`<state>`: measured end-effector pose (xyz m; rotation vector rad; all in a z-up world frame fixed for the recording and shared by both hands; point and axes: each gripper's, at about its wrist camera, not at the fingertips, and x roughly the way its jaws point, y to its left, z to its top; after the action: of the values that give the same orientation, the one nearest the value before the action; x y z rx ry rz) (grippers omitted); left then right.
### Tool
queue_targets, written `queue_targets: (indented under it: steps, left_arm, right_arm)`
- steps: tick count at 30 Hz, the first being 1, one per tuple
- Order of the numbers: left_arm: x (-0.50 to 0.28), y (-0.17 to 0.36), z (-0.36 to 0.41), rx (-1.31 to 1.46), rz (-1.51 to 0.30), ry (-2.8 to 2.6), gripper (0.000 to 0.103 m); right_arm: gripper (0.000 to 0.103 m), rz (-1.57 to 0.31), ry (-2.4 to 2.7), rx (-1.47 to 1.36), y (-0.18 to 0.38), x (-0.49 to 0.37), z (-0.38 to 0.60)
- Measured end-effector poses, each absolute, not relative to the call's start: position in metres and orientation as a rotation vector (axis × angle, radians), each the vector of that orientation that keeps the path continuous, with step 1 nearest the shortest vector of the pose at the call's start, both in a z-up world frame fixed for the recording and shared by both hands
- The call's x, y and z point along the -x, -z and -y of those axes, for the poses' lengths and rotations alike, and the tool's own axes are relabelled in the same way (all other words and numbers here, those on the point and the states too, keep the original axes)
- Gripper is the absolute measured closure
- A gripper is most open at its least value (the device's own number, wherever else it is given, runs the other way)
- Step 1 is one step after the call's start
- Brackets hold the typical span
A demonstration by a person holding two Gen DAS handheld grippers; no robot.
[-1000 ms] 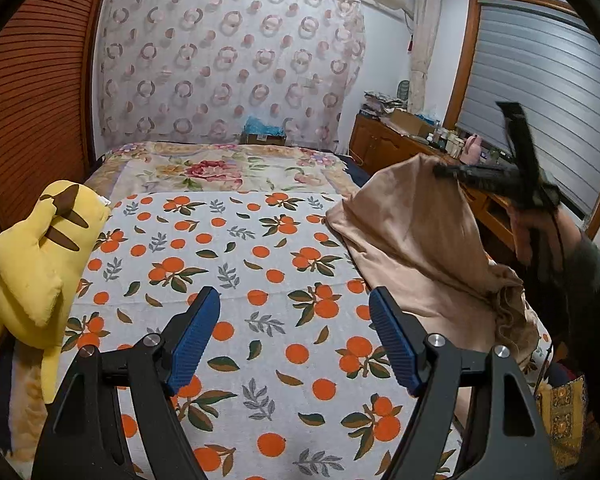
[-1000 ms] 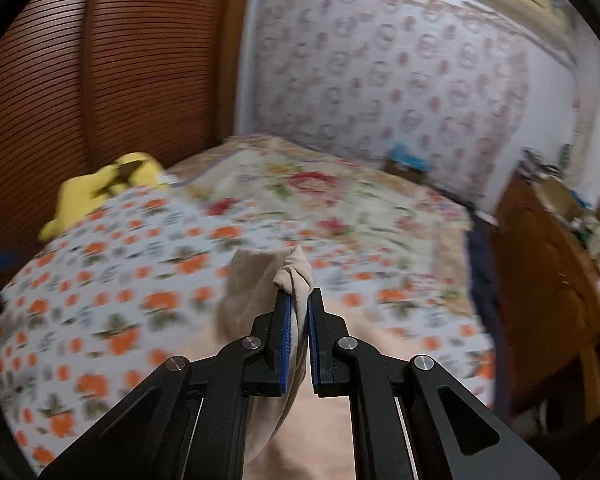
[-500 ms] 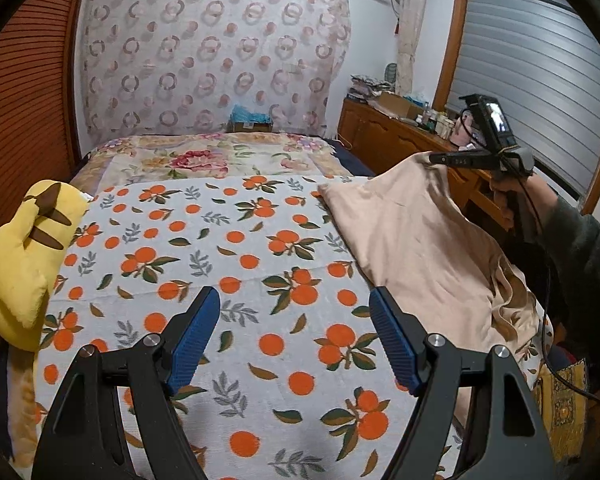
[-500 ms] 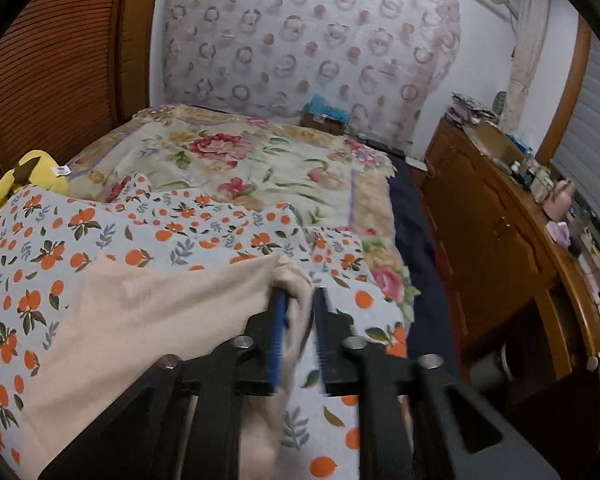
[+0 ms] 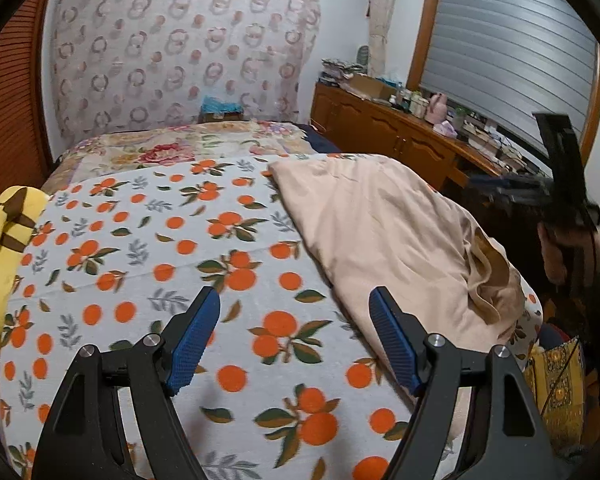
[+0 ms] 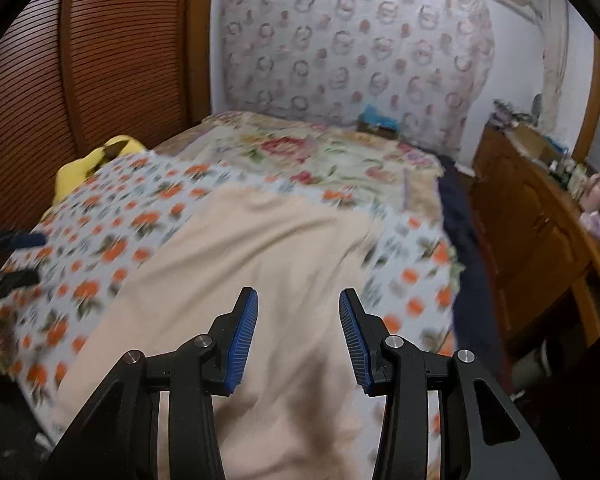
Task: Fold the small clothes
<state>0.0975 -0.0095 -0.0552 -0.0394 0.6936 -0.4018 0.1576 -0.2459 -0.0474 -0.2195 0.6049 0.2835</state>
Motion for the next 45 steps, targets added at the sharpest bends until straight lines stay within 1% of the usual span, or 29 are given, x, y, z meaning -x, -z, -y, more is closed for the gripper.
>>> queue_targets:
  steps: [6, 9, 12, 13, 14, 15, 17, 24, 34, 38, 39, 41, 42, 45]
  left_arm:
    - [-0.093, 0.059, 0.028, 0.012, -0.712, 0.434, 0.025]
    - [-0.093, 0.062, 0.036, 0.003, -0.724, 0.451, 0.025]
    - [-0.093, 0.066, 0.044, -0.01, -0.737, 0.464, 0.025]
    - [-0.092, 0.067, 0.047, -0.015, -0.741, 0.466, 0.025]
    - [-0.092, 0.067, 0.049, -0.017, -0.745, 0.469, 0.025]
    - [-0.092, 0.068, 0.05, -0.018, -0.748, 0.47, 0.025]
    - [-0.09, 0.069, 0.054, -0.02, -0.752, 0.482, 0.025]
    - [-0.086, 0.068, 0.063, -0.029, -0.751, 0.506, 0.025]
    - [-0.085, 0.07, 0.07, -0.04, -0.763, 0.521, 0.025]
    - [-0.085, 0.073, 0.074, -0.046, -0.775, 0.526, 0.025]
    - [-0.084, 0.074, 0.075, -0.048, -0.777, 0.527, 0.025]
    - [-0.083, 0.076, 0.078, -0.055, -0.781, 0.529, 0.025]
    - [-0.084, 0.076, 0.078, -0.057, -0.782, 0.529, 0.025]
    - [-0.082, 0.077, 0.08, -0.062, -0.784, 0.532, 0.025]
  right_arm:
    - [0.059, -0.644, -0.317, 0.179, 0.076, -0.13, 0.256]
    - [0.059, -0.652, -0.33, 0.175, 0.081, -0.114, 0.262]
    - [0.059, -0.662, -0.305, 0.183, 0.082, -0.116, 0.27]
    - [0.068, -0.669, -0.303, 0.175, 0.086, -0.118, 0.267]
    - [0.087, -0.672, -0.306, 0.172, 0.089, -0.118, 0.268]
    - [0.096, -0.677, -0.317, 0.172, 0.09, -0.117, 0.268]
    - [0.101, -0.661, -0.334, 0.163, 0.091, -0.109, 0.267]
    - [0.102, -0.535, -0.283, 0.091, 0.079, -0.056, 0.293]
    - [0.101, -0.601, -0.19, 0.093, 0.087, -0.022, 0.325]
    - [0.095, -0.558, -0.174, 0.043, 0.073, -0.015, 0.335]
    - [0.092, -0.546, -0.169, 0.041, 0.071, -0.014, 0.335]
    - [0.067, -0.523, -0.149, 0.05, 0.068, -0.015, 0.331]
    - [0.064, -0.512, -0.143, 0.054, 0.068, -0.015, 0.328]
    - [0.059, -0.472, -0.148, 0.035, 0.067, -0.013, 0.325]
